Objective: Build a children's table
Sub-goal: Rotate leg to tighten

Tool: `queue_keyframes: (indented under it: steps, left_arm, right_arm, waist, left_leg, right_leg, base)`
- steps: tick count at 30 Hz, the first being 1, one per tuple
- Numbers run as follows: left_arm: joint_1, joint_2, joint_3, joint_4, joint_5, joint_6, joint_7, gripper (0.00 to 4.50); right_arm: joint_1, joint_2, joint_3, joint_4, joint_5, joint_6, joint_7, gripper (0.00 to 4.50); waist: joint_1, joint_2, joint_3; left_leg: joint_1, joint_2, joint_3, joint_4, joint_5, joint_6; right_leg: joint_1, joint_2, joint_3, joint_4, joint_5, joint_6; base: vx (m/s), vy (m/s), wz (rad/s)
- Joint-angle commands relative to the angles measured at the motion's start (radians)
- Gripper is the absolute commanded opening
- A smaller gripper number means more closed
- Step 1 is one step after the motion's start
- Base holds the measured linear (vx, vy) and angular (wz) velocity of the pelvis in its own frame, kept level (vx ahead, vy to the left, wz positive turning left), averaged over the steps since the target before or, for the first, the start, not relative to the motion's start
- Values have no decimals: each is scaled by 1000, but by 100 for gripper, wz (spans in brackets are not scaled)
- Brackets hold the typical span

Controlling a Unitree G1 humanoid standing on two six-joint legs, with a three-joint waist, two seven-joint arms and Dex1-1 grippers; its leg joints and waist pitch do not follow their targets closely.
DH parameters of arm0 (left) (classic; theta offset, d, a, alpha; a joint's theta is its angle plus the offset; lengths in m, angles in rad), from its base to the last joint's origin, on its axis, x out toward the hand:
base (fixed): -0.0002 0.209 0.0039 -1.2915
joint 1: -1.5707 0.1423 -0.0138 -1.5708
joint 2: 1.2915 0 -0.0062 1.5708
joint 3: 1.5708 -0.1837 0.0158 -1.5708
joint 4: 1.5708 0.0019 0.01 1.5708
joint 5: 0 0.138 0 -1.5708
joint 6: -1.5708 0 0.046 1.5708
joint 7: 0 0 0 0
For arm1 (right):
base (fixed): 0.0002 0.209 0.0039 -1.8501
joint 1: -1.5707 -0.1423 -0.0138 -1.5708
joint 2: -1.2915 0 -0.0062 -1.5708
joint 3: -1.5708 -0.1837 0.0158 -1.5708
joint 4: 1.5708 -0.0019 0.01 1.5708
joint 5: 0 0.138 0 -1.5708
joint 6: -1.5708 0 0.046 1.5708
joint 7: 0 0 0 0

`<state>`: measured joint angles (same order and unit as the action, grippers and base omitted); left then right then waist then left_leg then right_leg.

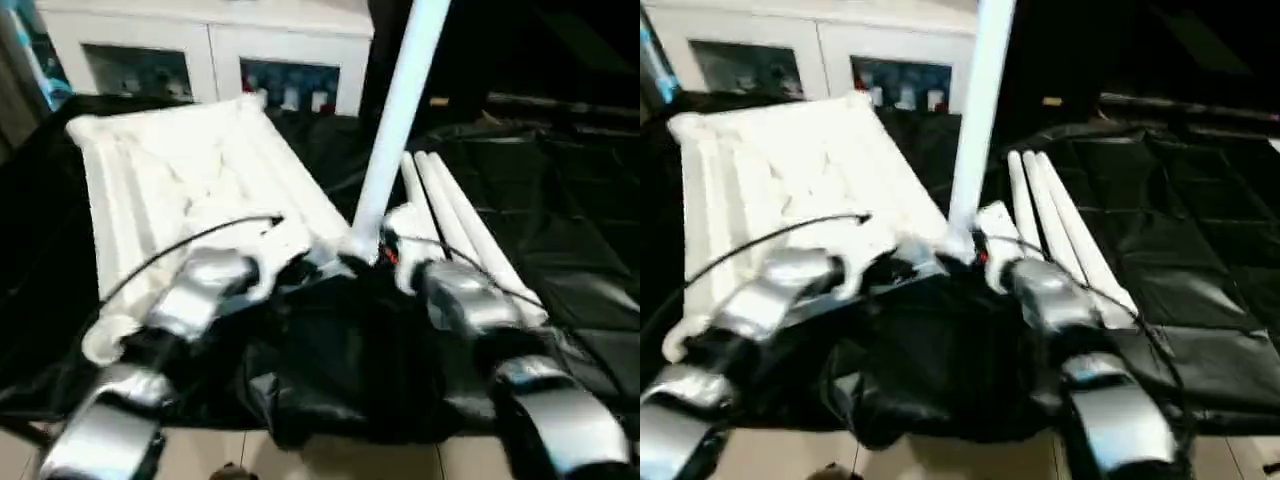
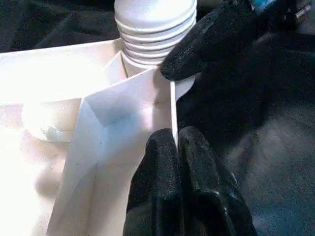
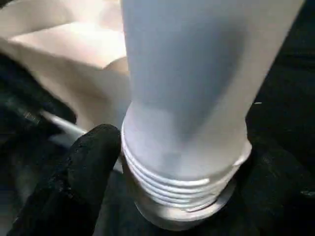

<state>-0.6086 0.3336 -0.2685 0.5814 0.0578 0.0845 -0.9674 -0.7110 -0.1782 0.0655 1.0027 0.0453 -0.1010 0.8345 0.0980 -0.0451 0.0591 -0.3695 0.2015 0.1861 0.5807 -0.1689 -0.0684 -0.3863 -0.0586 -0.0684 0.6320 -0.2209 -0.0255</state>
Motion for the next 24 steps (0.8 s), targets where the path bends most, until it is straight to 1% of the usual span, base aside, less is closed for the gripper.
queue_keyframes:
  steps: [1, 2, 3, 4, 6, 8, 9, 10, 12, 14, 15, 16, 17, 18, 19, 20, 23, 24]
  left_arm:
    - [36, 8, -24, -62, -55, -58, -104, 0]
    - [36, 9, -24, -63, -55, -58, -105, 0]
    - [56, 34, -26, -89, -71, -62, -149, 0]
    - [58, 37, -26, -92, -73, -64, -155, 0]
    - [70, 52, -21, -110, -87, -67, -184, 0]
    - [79, 61, -18, -124, -94, -67, -205, 0]
    - [81, 65, -17, -128, -97, -68, -213, 0]
    - [85, 72, -17, -132, -96, -67, -221, 0]
    - [88, 76, -16, -133, -96, -68, -226, 0]
    - [90, 78, -15, -134, -97, -69, -229, 0]
    - [91, 78, -14, -136, -99, -67, -232, 0]
    - [92, 78, -13, -137, -100, -66, -234, 0]
    - [92, 78, -13, -138, -101, -65, -235, 0]
    - [93, 78, -13, -137, -100, -65, -235, 0]
    - [93, 78, -13, -135, -99, -65, -233, 0]
    - [93, 78, -14, -134, -98, -65, -231, 0]
    - [93, 73, -12, -131, -96, -57, -219, 0]
    - [84, 61, -10, -116, -81, -48, -183, 0]
  right_arm:
    - [26, -28, 35, -37, -3, 2, 113, 373]
    - [26, -29, 35, -38, -2, 2, 115, 373]
    - [40, -60, 44, -74, 8, 4, 179, 373]
    - [43, -64, 45, -80, 10, 5, 189, 373]
    - [59, -87, 49, -119, 24, 12, 250, 373]
    - [67, -99, 50, -141, 30, 16, 281, 373]
    - [70, -103, 51, -147, 31, 15, 290, 373]
    - [73, -107, 54, -155, 31, 16, 303, 373]
    - [78, -109, 57, -165, 34, 22, 319, 373]
    - [82, -107, 54, -173, 40, 27, 325, 348]
    - [86, -104, 50, -182, 51, 36, 334, 348]
    - [88, -104, 49, -187, 55, 41, 337, 338]
    - [90, -103, 48, -192, 60, 45, 342, 338]
    - [99, -97, 49, -203, 68, 56, 347, 316]
    - [103, -93, 50, -207, 68, 57, 345, 307]
    - [107, -91, 50, -210, 69, 58, 344, 298]
    - [114, -76, 34, -206, 81, 76, 322, 289]
    - [107, -52, 5, -168, 83, 89, 234, 283]
  waist:
    - [6, 7, -70]
    - [8, 8, -69]
    - [9, 12, -69]
    - [12, 11, -69]
    - [16, 10, -67]
    - [17, 10, -65]
    - [18, 10, -65]
    - [18, 13, -66]
    - [17, 12, -67]
    - [19, 12, -67]
    - [18, 14, -68]
    - [18, 13, -68]
    - [18, 13, -68]
    - [18, 13, -68]
    - [20, 15, -68]
    - [20, 14, -69]
    - [20, 14, -68]
    - [20, 15, -68]
  left_leg:
    - [10, 44, -13, -58, -120, 63]
    - [11, 45, -13, -58, -122, 66]
    - [12, 45, -11, -57, -127, 67]
    - [12, 48, -11, -58, -128, 66]
    - [15, 48, -9, -59, -146, 61]
    - [17, 47, -9, -61, -167, 49]
    - [17, 48, -9, -61, -170, 45]
    - [17, 48, -9, -62, -173, 39]
    - [17, 47, -9, -61, -165, 38]
    - [17, 47, -8, -60, -152, 40]
    - [17, 46, -9, -60, -151, 40]
    - [16, 46, -8, -60, -151, 43]
    - [16, 46, -9, -60, -149, 43]
    - [17, 46, -8, -60, -150, 43]
    - [16, 46, -9, -59, -151, 43]
    - [16, 46, -9, -59, -148, 42]
    - [17, 46, -9, -60, -159, 36]
    - [18, 46, -9, -60, -158, 34]
  right_leg:
    - [50, -92, 54, -60, 44, -247]
    - [50, -92, 54, -61, 42, -248]
    - [48, -90, 53, -60, 37, -252]
    - [48, -91, 54, -61, 32, -250]
    - [45, -89, 54, -64, 7, -247]
    - [43, -90, 55, -69, -41, -242]
    - [44, -91, 55, -69, -48, -240]
    - [43, -90, 56, -70, -53, -237]
    - [43, -89, 56, -67, -39, -240]
    - [43, -89, 56, -66, -21, -240]
    - [44, -88, 55, -65, -17, -241]
    - [45, -88, 55, -65, -11, -241]
    - [44, -88, 55, -64, -10, -243]
    - [44, -88, 55, -65, -12, -243]
    - [44, -89, 55, -65, -12, -242]
    - [45, -89, 55, -65, -8, -242]
    - [44, -90, 55, -67, -26, -240]
    - [43, -90, 56, -66, -26, -240]
  base:
    - [0, 0, 0]
    - [0, 0, 0]
    - [0, 0, 0]
    - [0, 0, 0]
    - [0, 0, 0]
    - [0, 0, 0]
    - [0, 0, 0]
    - [0, 0, 0]
    - [0, 0, 0]
    - [0, 0, 0]
    - [0, 0, 0]
    - [0, 0, 0]
    - [0, 0, 0]
    - [0, 0, 0]
    - [0, 0, 0]
    - [0, 0, 0]
    - [0, 0, 0]
    - [0, 0, 0]
